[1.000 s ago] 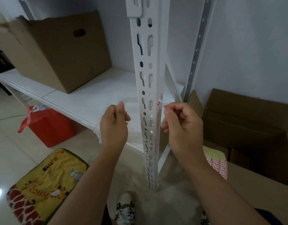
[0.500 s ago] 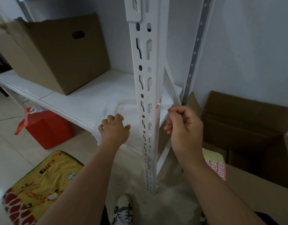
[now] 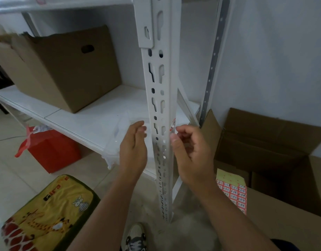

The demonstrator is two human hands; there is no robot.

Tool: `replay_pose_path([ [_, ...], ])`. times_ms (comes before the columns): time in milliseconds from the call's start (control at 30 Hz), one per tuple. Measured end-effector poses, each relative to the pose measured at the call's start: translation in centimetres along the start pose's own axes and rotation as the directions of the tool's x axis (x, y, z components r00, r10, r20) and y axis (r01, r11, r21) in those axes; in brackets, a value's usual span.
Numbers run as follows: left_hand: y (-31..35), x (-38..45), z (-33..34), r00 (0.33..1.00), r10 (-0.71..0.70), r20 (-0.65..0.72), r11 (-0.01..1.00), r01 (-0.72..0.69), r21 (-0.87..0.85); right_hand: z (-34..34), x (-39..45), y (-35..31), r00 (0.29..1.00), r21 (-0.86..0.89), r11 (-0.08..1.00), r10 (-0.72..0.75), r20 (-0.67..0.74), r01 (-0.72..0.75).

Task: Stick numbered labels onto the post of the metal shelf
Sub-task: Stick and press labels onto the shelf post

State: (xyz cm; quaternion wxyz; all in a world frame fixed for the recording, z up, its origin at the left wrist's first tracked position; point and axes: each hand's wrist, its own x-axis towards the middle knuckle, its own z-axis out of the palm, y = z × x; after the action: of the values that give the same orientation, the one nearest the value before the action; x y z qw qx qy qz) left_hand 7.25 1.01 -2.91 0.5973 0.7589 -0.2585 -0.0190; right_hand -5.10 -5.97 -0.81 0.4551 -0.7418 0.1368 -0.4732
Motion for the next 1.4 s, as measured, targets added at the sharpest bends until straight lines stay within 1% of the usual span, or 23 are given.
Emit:
replay_pose_path([
  [67,1.8,-1.7,0.4,0.991,0.122,0.057,0.986,-0.115,-0.122,0.3,0.3,0.1,1.000,0.012,1.000,0.009,-0.004,-0.009],
  [133,2.8,-2.4,0.9,0.979,0.192,0.072,0.965,-0.175,-0.193,0.5,0.7,0.1,0.998,0.043,0.998,0.047,-0.030,-0.046],
  [200,3.4,-2.5,1.5,0.980,0.193,0.053,0.950,-0.174,-0.259,0.6,1.0,0.1,0.998,0.037,0.998,0.054,-0.042,-0.053],
  [267,3.6,-2.6,2.0,0.988,0.150,0.041,0.932,-0.127,-0.338,0.8,1.1,0.0,0.999,0.000,0.999,0.040,-0.033,-0.040],
  [333,3.5,-2.6,2.5,0.991,0.120,0.060,0.920,-0.088,-0.382,0.8,1.3,0.1,1.000,-0.047,0.999,0.005,-0.021,-0.006],
  [433,3.6,-2.5,2.9,0.992,0.107,0.062,0.903,-0.071,-0.424,0.6,1.7,0.2,0.999,-0.116,0.992,-0.048,-0.002,0.047],
  [533,3.6,-2.4,3.2,0.991,0.130,0.030,0.900,-0.105,-0.423,0.5,1.8,0.5,0.998,-0.139,0.988,-0.066,0.018,0.068],
  [733,3.5,-2.4,3.3,0.990,0.138,-0.003,0.914,-0.128,-0.384,0.5,2.0,0.0,0.997,-0.223,0.974,-0.030,0.077,0.047],
  [800,3.4,-2.4,3.3,0.990,0.140,-0.020,0.921,-0.138,-0.363,0.2,1.2,-0.6,0.988,-0.158,0.986,-0.027,0.152,0.051],
  [867,3.4,-2.7,3.2,0.990,0.142,-0.012,0.922,-0.137,-0.362,-0.3,-0.1,-1.4,0.972,-0.013,1.000,-0.021,0.232,0.025],
  [900,3.4,-2.9,3.1,0.987,0.160,-0.019,0.924,-0.157,-0.350,-0.6,-0.5,-1.7,0.972,0.068,0.998,-0.001,0.233,-0.015],
  [933,3.3,-3.1,3.1,0.981,0.185,-0.057,0.934,-0.193,-0.302,-1.0,-0.6,-1.8,0.977,0.135,0.989,0.034,0.212,-0.064],
  [1000,3.3,-3.6,2.9,0.954,0.234,-0.190,0.951,-0.265,-0.160,-1.7,0.0,-1.8,0.977,0.199,0.966,0.133,0.169,-0.166],
  [1067,3.8,-4.0,2.4,0.889,0.358,-0.286,0.920,-0.388,-0.051,-2.3,0.6,-1.6,0.960,0.228,0.942,0.203,0.192,-0.245],
  [1133,4.0,-4.4,1.9,0.809,0.522,-0.269,0.845,-0.533,0.038,-2.7,0.7,-1.5,0.940,0.286,0.909,0.234,0.249,-0.302],
  [1167,4.0,-4.5,1.8,0.778,0.580,-0.241,0.809,-0.584,0.062,-2.8,0.6,-1.4,0.931,0.323,0.889,0.239,0.276,-0.324],
  [1200,4.1,-4.7,1.7,0.762,0.612,-0.210,0.787,-0.613,0.068,-2.9,0.5,-1.4,0.924,0.356,0.870,0.238,0.299,-0.340],
  [1333,4.3,-5.1,1.7,0.740,0.662,-0.121,0.749,-0.661,0.053,-3.0,0.5,-1.2,0.906,0.455,0.801,0.247,0.342,-0.390],
  [1400,4.2,-4.9,1.7,0.753,0.649,-0.114,0.759,-0.651,0.021,-2.9,0.6,-1.1,0.904,0.484,0.776,0.257,0.341,-0.403],
])
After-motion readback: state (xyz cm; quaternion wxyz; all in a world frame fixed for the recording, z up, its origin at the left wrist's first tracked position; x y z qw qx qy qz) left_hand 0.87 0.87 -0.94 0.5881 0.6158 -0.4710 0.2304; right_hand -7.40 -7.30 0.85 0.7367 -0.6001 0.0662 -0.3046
